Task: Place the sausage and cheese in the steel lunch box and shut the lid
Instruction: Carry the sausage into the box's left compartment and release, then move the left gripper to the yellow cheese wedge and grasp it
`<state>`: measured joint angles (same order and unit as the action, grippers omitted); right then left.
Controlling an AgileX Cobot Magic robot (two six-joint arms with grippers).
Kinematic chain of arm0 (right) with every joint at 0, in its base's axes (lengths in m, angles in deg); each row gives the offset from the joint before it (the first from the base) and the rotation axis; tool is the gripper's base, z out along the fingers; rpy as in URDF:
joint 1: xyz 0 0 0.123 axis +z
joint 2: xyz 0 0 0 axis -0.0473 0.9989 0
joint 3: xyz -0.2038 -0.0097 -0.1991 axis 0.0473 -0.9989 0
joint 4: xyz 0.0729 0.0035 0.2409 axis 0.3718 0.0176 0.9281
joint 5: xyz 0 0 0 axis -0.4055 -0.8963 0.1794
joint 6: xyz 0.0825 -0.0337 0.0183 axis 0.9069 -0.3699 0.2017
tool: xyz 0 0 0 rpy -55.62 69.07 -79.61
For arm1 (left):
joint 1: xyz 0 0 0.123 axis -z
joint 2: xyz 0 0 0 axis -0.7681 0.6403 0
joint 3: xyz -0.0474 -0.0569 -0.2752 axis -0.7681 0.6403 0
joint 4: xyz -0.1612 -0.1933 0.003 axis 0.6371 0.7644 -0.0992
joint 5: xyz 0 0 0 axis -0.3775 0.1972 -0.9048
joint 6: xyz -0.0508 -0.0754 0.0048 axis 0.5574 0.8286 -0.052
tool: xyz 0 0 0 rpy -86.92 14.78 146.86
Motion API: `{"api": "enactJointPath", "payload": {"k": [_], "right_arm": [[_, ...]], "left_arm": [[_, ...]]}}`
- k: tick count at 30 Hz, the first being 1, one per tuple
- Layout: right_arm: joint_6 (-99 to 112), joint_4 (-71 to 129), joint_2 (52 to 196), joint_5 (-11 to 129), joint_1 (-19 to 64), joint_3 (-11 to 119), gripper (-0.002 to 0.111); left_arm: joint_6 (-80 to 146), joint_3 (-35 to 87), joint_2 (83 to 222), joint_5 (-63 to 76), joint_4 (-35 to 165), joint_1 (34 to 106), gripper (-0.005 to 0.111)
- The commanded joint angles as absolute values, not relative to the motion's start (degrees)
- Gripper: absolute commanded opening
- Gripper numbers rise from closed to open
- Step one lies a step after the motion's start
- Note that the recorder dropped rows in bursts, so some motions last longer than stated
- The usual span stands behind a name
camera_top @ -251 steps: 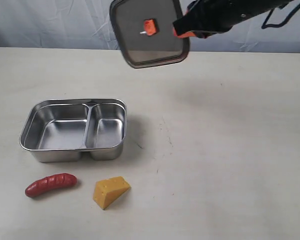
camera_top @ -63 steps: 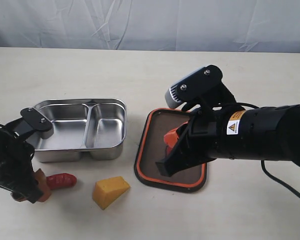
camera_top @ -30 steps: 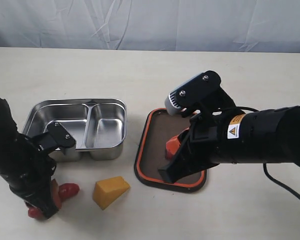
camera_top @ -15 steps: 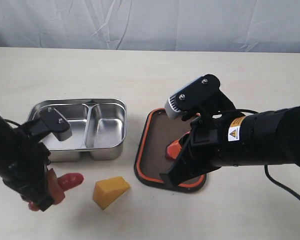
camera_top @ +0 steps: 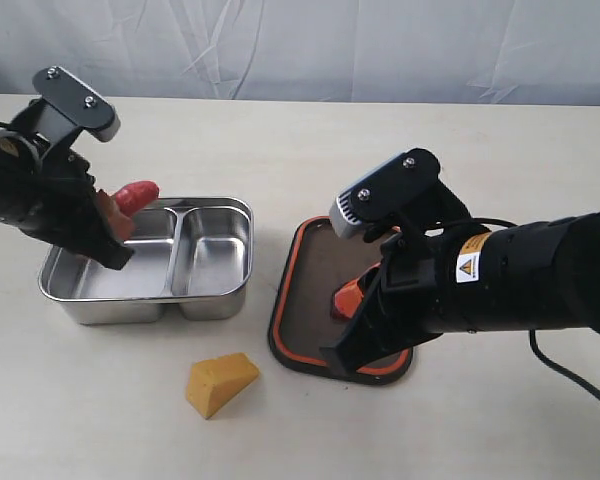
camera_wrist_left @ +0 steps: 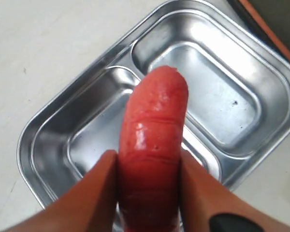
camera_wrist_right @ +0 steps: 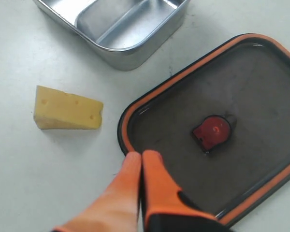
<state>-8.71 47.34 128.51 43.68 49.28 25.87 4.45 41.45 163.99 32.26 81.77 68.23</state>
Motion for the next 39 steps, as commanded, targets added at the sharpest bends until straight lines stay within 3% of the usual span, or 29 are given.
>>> {"api": "enactJointPath", "payload": {"k": [1,6,14,24,32,39], "right_arm": [[-9.01,46.88,128.22,44.03,49.28,25.66,0.0],[-8.62,46.88,128.22,43.74,49.28,25.66,0.0],[-8.49,47.26,128.22,43.06,49.28,25.66,0.0],[-8.34,47.1,128.12,42.51,49.28,25.66,0.0],[-8.34,46.89,125.54,41.84,49.28,25.66,0.0],[-8.34,45.88,123.35,40.82,49.28,25.66,0.0]], "left_arm": [[5.16,39.7,170.03,29.84,79.11,67.95,0.0],[8.38,38.62,173.28,26.66,79.24,67.95,0.006],[11.27,38.09,173.42,29.13,78.38,65.36,0.057],[4.42,37.61,168.54,47.21,89.73,66.92,0.055],[2.66,37.61,166.73,51.56,91.3,81.94,0.055],[4.31,37.61,166.73,51.71,89.41,86.54,0.055]]}}
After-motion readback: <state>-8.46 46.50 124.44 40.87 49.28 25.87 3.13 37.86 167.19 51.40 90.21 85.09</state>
